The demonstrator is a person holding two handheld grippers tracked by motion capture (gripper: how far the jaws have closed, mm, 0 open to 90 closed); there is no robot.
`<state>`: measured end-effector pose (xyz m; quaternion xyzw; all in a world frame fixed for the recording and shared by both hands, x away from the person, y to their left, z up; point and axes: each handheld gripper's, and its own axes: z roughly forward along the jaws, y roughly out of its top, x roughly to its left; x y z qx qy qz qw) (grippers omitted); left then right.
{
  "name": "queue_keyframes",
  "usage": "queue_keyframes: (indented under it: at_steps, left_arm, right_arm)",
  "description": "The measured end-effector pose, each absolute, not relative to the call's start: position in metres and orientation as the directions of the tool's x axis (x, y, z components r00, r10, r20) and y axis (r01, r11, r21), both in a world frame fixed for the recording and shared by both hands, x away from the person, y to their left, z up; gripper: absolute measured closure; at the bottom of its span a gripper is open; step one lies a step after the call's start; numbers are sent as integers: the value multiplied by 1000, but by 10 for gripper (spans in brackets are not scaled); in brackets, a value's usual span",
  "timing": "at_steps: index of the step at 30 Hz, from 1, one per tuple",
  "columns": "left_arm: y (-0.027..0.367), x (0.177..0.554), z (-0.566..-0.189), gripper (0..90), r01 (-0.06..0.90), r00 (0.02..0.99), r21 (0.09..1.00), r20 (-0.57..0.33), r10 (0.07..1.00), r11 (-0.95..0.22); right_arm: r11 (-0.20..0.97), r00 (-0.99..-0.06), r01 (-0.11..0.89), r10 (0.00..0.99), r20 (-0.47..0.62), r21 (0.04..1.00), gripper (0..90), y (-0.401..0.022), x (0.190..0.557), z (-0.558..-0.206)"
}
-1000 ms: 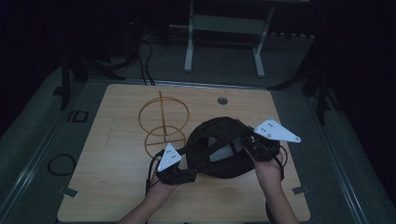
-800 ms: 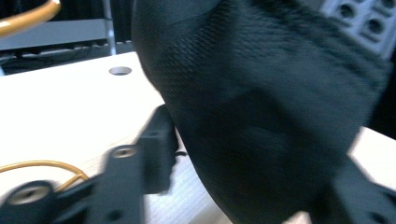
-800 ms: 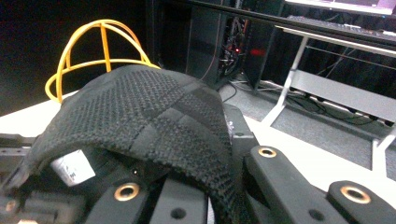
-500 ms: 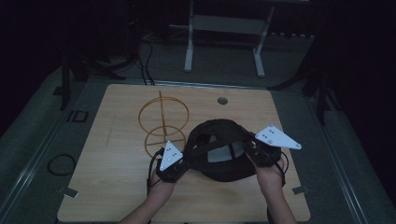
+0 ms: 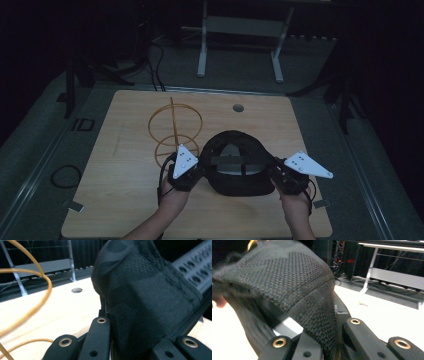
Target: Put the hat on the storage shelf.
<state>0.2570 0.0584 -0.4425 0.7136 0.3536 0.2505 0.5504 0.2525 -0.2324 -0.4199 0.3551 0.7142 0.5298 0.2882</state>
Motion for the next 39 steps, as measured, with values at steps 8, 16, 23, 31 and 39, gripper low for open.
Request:
queue_keyframes:
  at_steps: [8, 16, 23, 31, 39]
  left_arm:
    - [55, 261, -423, 884, 198, 607, 970, -9, 794, -141]
    - [46, 261, -417, 884, 179, 627, 972, 3, 779, -148]
    - [40, 263, -402, 884, 148, 640, 979, 14, 768, -141]
    - [29, 261, -390, 884, 102, 658, 980, 61, 750, -169]
    - [37, 259, -396, 884, 65, 678, 986, 71, 732, -156]
  right_arm:
    - [173, -587, 216, 810, -14, 961, 883, -239, 246, -430]
    - [139, -569, 234, 822, 20, 962, 881, -247, 241, -443]
    - [155, -638, 198, 770, 7, 968, 613, -250, 232, -439]
    - [185, -704, 234, 709, 36, 954, 352, -262, 219, -446]
    - [227, -773, 170, 634, -13, 959, 312, -278, 193, -440]
